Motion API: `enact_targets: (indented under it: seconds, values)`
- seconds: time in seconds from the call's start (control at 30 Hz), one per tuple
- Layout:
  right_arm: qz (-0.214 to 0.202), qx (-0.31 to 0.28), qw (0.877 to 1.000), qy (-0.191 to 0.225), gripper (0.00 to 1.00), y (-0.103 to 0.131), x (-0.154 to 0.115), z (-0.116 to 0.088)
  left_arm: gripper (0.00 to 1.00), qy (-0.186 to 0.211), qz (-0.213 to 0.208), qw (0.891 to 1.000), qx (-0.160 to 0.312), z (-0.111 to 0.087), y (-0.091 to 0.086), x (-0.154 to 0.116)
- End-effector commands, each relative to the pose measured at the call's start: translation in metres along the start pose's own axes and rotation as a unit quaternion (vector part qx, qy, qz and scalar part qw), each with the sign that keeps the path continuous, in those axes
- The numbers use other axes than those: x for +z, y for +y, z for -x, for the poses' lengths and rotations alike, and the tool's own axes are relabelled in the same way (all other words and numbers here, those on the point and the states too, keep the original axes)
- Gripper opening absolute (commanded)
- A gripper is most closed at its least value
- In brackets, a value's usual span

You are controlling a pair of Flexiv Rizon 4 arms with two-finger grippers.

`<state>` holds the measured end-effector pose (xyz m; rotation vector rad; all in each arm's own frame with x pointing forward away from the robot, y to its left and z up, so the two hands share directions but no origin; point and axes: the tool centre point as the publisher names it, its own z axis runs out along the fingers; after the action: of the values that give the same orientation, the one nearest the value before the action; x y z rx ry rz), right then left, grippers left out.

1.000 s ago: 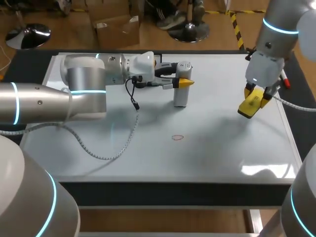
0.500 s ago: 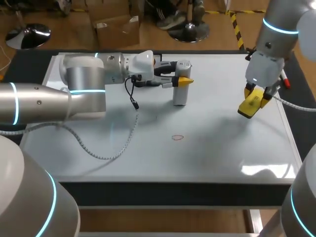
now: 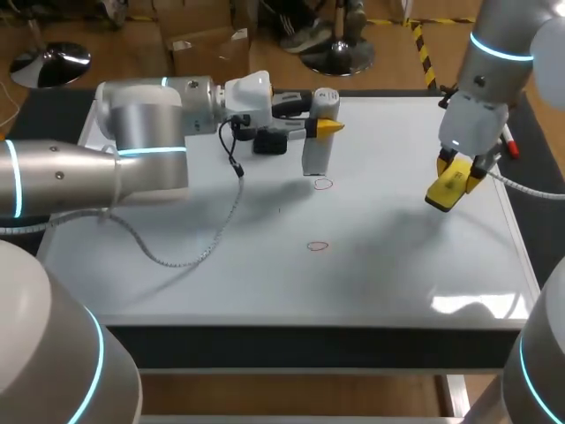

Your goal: Pick up the inspection probe, press it on each red-marked spot on the whiteboard one by one, put down the probe, pick up the eraser, and wipe off all the red marks.

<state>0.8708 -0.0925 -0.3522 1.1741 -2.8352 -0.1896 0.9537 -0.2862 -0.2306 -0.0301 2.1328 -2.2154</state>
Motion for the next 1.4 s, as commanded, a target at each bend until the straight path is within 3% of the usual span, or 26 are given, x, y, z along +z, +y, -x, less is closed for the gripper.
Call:
enact_targets:
  seconds: [0.03,0.2,0.97,1.4]
  values:
    - [-0.001,-0.001,1.0,0.001,0.0,-0.001,0.0,0.0,0.0,-0.007,0.005,1.0,-0.005,-0.006,-0.019,-0.007]
    - [-0.001,-0.001,1.0,0.001,0.0,-0.001,0.0,0.0,0.0,0.014,0.007,1.0,0.0,-0.009,-0.033,-0.006]
    - [-0.001,-0.001,1.0,0.001,0.0,-0.001,0.0,0.0,0.0,0.014,0.007,1.0,0.0,-0.009,-0.033,-0.006]
    - [-0.001,-0.001,1.0,0.001,0.0,-0.001,0.0,0.0,0.0,0.014,0.001,1.0,0.017,0.036,-0.069,0.014]
